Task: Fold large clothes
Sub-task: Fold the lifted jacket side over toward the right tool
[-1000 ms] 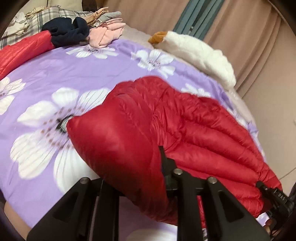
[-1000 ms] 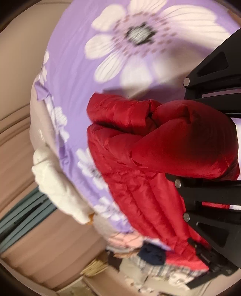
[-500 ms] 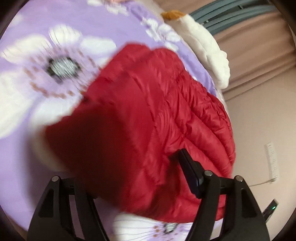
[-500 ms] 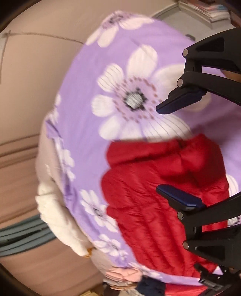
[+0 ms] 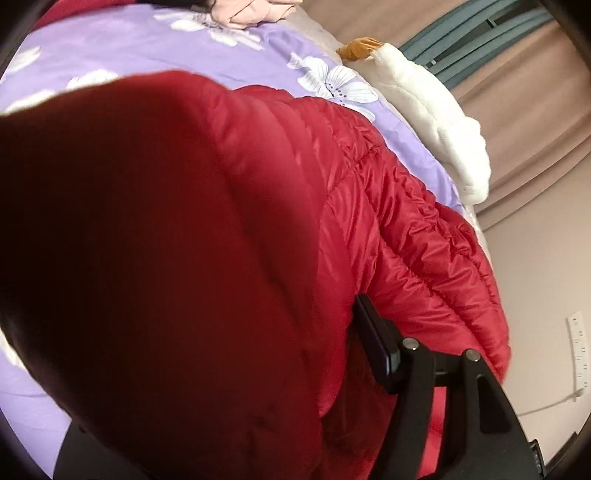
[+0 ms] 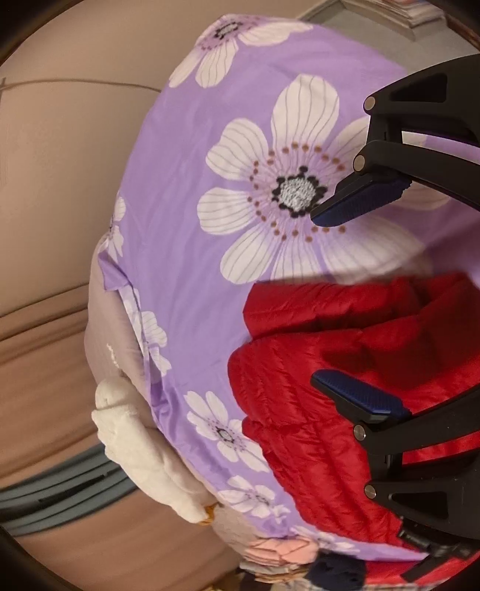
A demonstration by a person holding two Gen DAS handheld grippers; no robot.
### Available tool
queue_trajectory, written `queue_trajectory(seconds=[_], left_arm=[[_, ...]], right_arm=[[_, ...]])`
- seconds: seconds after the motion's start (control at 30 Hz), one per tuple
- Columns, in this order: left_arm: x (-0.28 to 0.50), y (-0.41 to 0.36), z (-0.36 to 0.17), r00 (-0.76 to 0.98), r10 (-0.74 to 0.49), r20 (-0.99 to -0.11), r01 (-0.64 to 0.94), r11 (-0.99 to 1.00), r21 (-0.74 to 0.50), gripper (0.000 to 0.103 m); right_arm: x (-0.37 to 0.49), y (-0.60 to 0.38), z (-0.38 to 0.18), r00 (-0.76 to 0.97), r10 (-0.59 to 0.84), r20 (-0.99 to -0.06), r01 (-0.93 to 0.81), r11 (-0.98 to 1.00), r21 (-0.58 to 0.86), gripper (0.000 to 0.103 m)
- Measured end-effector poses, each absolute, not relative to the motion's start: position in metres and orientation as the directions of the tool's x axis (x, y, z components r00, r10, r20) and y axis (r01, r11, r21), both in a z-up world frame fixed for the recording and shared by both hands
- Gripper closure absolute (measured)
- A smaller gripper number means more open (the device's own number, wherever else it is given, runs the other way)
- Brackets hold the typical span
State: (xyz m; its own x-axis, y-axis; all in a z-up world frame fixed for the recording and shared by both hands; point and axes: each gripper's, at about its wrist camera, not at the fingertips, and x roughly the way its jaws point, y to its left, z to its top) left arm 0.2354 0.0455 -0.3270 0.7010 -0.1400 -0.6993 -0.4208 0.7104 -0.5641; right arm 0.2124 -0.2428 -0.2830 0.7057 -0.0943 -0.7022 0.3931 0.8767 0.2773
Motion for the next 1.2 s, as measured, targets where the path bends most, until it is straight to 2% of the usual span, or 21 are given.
queue_trajectory(seconds=[0.13, 0.2, 0.27, 0.3, 0.4, 0.57, 0.67, 0.87, 0.97, 1.1, 1.2], left_arm=[[0.260, 0.037, -0.324, 0.693, -0.115, -0.711, -0.437, 0.717, -0.543, 0.040], [0.272, 0.031, -0.320, 0.687, -0.097, -0.720, -0.437, 0.737, -0.516, 0.045], [0.273, 0.027, -0.315, 0.688, -0.076, -0.721, -0.429, 0.759, -0.490, 0.051], [0.273, 0.024, -0.311, 0.689, -0.062, -0.722, -0.422, 0.775, -0.470, 0.054], [0.272, 0.016, -0.297, 0.684, -0.025, -0.729, -0.388, 0.834, -0.393, 0.062], [0.259, 0.002, -0.267, 0.736, 0.050, -0.675, -0.330, 0.897, -0.293, 0.074], [0.246, -0.009, -0.245, 0.783, 0.076, -0.617, -0.280, 0.929, -0.241, 0.078], [0.229, -0.034, -0.204, 0.868, 0.105, -0.485, -0.190, 0.973, -0.129, 0.079], [0.212, -0.043, -0.188, 0.897, 0.079, -0.434, -0.140, 0.984, -0.109, 0.079], [0.210, -0.043, -0.180, 0.918, 0.064, -0.391, -0.094, 0.994, -0.057, 0.079], [0.206, -0.038, -0.184, 0.915, 0.058, -0.400, -0.089, 0.994, -0.060, 0.078]], right_arm=[[0.228, -0.245, -0.282, 0.707, -0.137, -0.694, 0.411, 0.878, 0.245, 0.024], [0.233, -0.247, -0.281, 0.709, -0.153, -0.688, 0.422, 0.874, 0.241, 0.024], [0.234, -0.247, -0.279, 0.716, -0.173, -0.676, 0.422, 0.879, 0.222, 0.042], [0.234, -0.245, -0.278, 0.714, -0.189, -0.674, 0.422, 0.884, 0.199, 0.054], [0.237, -0.242, -0.277, 0.711, -0.222, -0.667, 0.430, 0.888, 0.163, 0.066], [0.231, -0.249, -0.279, 0.696, -0.208, -0.687, 0.456, 0.867, 0.199, 0.066], [0.225, -0.254, -0.277, 0.692, -0.217, -0.688, 0.468, 0.861, 0.199, 0.066], [0.214, -0.262, -0.273, 0.694, -0.221, -0.685, 0.487, 0.845, 0.221, 0.066], [0.213, -0.260, -0.276, 0.690, -0.216, -0.691, 0.483, 0.848, 0.218, 0.066], [0.220, -0.250, -0.288, 0.673, -0.187, -0.716, 0.457, 0.866, 0.203, 0.066], [0.225, -0.239, -0.299, 0.660, -0.191, -0.727, 0.437, 0.884, 0.165, 0.066]])
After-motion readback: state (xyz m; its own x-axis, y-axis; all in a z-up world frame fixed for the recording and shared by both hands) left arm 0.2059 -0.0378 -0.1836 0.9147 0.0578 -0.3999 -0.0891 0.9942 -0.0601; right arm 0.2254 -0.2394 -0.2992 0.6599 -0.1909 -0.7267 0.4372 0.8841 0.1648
